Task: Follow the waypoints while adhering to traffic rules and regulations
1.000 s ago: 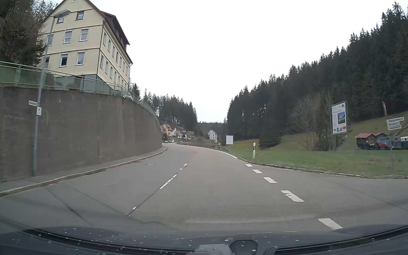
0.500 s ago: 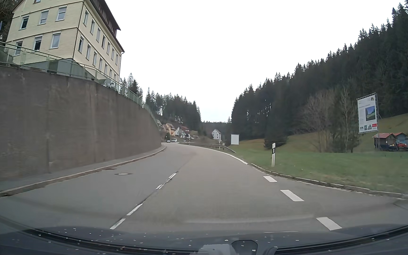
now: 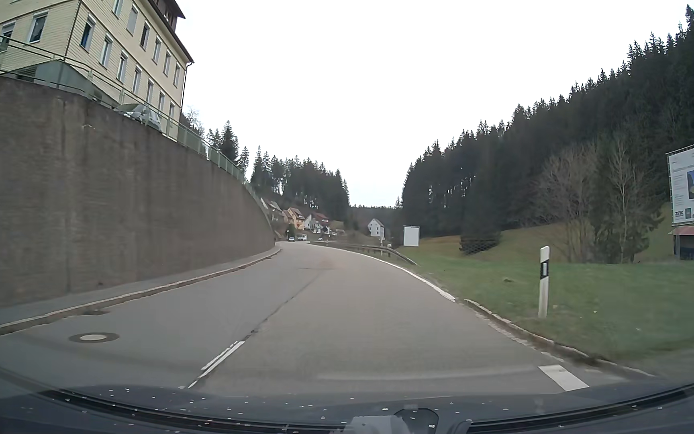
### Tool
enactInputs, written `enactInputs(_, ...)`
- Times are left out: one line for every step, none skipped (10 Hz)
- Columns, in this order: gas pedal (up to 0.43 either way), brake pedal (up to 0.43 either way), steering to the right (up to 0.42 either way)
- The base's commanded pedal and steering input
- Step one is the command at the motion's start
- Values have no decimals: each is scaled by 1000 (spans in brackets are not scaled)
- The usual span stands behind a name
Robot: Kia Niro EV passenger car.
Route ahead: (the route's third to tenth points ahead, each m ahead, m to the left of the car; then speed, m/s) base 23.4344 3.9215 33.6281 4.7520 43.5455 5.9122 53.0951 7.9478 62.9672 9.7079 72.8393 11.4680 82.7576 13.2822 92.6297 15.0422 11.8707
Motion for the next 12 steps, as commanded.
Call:
enactInputs(197,0,-13)
enactInputs(197,0,-14)
enactInputs(197,0,-14)
enactInputs(197,0,-14)
enactInputs(197,0,-14)
enactInputs(197,0,-14)
enactInputs(197,0,-14)
enactInputs(197,0,-14)
enactInputs(209,0,-14)
enactInputs(220,0,-14)
enactInputs(220,0,-15)
enactInputs(220,0,-17)
